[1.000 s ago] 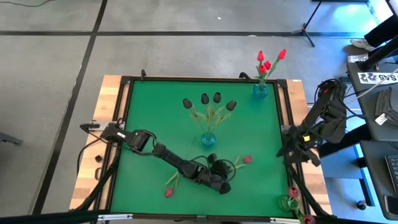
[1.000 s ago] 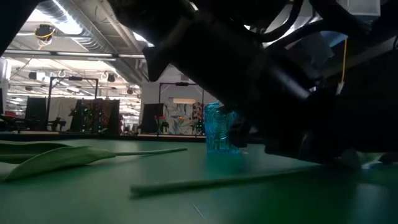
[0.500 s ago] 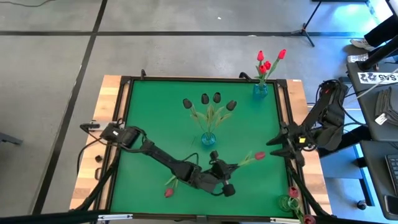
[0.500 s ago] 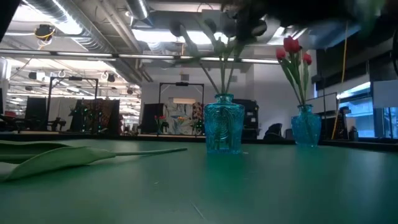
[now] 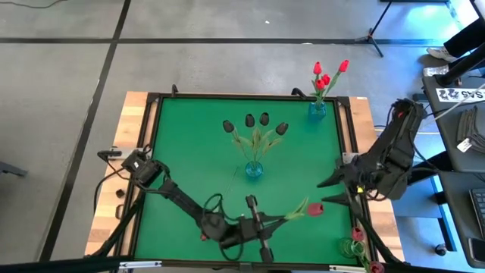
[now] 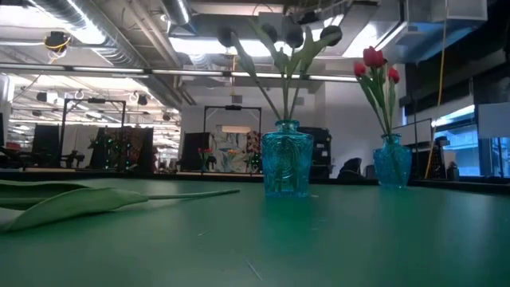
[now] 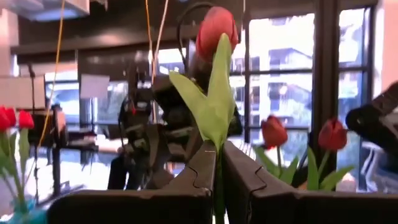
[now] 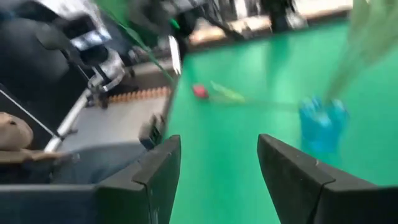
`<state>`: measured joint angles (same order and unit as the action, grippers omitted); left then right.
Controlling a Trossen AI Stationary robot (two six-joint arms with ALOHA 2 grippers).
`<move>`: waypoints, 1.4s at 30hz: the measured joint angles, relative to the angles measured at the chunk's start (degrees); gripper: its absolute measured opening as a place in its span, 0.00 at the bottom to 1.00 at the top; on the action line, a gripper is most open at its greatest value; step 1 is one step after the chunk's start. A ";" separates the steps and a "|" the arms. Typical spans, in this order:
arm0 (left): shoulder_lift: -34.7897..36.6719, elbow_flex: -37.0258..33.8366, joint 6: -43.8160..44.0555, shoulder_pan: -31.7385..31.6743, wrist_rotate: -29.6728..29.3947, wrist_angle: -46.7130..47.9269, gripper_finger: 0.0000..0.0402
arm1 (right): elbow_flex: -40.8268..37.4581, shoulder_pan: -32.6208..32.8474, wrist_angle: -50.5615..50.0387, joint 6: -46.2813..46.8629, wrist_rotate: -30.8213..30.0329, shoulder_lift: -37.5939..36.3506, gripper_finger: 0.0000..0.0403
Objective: Sort flowers into vase by color
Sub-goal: Put the pink tulip into the green vase
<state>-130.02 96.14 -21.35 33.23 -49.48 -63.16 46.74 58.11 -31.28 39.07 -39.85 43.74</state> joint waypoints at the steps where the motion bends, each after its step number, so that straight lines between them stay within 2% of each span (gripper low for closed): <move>1: 0.00 -0.47 -0.59 -0.06 0.55 -1.86 0.02 | 0.00 0.00 3.58 -2.06 -0.63 1.20 0.53; 6: 0.00 -2.60 3.44 -3.09 5.00 -5.68 0.02 | 0.00 0.00 28.46 -19.47 -3.53 8.19 0.53; 9: -0.02 -2.91 6.58 -5.70 9.75 -5.57 0.02 | 0.00 0.00 41.34 -28.49 -4.22 12.07 0.53; 12: 0.00 -2.91 10.06 -8.11 16.23 -4.54 0.03 | 0.00 -0.89 50.69 -33.73 -8.97 15.17 0.53; 14: -0.02 -2.91 12.05 -9.32 17.32 -4.24 0.03 | 0.00 -1.76 53.85 -35.46 -10.23 16.37 0.53; 19: -0.02 -2.91 12.23 -10.79 17.81 -4.63 0.03 | 0.00 -3.87 55.65 -36.37 -11.00 17.26 0.52; 22: -0.02 -2.91 12.23 -10.82 18.75 -4.87 0.03 | 0.00 -4.26 55.58 -36.39 -11.83 17.29 0.47; 28: -0.02 -2.91 11.81 -10.46 19.04 -4.86 0.04 | 0.00 -4.17 55.29 -36.50 -13.08 17.29 0.21; 31: -0.02 -2.91 11.79 -10.15 18.89 -4.82 0.08 | 0.00 -4.15 55.18 -36.50 -13.08 17.29 0.05; 32: -0.02 -2.91 11.77 -9.98 18.82 -4.78 0.10 | 0.00 -4.15 55.20 -36.48 -13.05 17.29 0.03; 35: 0.12 -2.91 11.43 -9.30 17.59 -4.33 0.19 | 0.00 -4.13 55.20 -36.02 -13.05 17.29 0.05; 37: 0.89 -2.91 10.60 -8.42 14.67 -0.88 0.24 | 0.00 -4.13 55.08 -35.84 -12.65 17.01 0.04; 39: 2.67 -2.93 10.33 -7.37 10.78 4.84 0.30 | 0.00 -4.10 55.03 -35.84 -10.07 16.16 0.02; 42: 5.81 -2.91 10.30 -5.43 8.95 13.07 0.36 | 0.00 -4.09 53.95 -35.28 -4.95 13.59 0.02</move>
<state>-124.21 93.23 -11.05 27.80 -40.52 -50.08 46.74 54.02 22.67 3.78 -44.80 57.33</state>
